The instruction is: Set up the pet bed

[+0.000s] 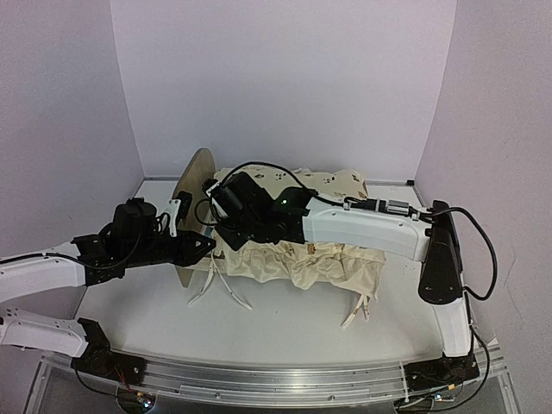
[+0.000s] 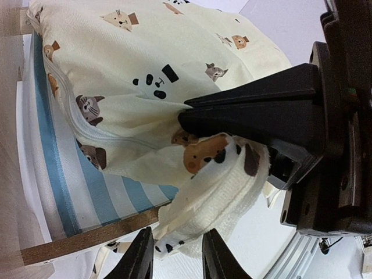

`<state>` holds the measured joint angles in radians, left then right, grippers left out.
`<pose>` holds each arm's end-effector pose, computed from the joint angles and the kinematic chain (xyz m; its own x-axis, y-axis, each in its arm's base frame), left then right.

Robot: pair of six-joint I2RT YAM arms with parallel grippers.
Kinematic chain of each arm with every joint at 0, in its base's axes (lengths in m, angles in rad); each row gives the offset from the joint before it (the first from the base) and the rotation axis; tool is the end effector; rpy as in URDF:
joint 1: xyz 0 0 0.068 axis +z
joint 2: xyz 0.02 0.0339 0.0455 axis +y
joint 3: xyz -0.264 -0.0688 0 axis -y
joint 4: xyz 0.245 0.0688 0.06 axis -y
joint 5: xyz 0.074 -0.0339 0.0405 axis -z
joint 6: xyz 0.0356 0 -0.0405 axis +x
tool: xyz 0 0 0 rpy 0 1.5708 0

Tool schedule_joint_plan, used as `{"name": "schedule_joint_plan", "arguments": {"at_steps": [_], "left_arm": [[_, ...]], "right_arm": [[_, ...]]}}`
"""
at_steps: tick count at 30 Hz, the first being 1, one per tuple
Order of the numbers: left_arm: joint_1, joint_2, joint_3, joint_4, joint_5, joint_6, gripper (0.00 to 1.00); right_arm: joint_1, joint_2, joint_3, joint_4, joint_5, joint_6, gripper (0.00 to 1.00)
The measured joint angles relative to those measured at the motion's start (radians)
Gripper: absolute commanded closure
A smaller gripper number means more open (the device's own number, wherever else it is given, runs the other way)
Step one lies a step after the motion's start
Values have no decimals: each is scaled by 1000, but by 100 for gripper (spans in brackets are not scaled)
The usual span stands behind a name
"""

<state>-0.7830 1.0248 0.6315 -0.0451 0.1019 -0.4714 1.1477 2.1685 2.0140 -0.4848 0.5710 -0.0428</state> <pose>0.1614 -0.1657 0.2542 -0.6164 -0.0239 -0.7871 0.5467 0.7063 -0.4497 0.2242 0.4510 0.2913 -0.2195 -0.5752 -0.7880 -0.5990 0.7170 -0.3565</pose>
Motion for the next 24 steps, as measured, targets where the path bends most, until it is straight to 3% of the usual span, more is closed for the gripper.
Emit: {"name": "schedule_joint_plan", "arguments": {"at_steps": [2, 6, 11, 24], "left_arm": [[0, 9, 0, 3, -3, 2, 80], [0, 37, 0, 3, -19, 4, 83], [0, 45, 0, 4, -41, 8, 100], [0, 36, 81, -83, -158, 14, 100]], "right_arm": [[0, 0, -1, 0, -1, 2, 99], [0, 0, -1, 1, -3, 2, 100], [0, -2, -6, 4, -5, 3, 100], [-1, -4, -11, 8, -18, 6, 100]]}}
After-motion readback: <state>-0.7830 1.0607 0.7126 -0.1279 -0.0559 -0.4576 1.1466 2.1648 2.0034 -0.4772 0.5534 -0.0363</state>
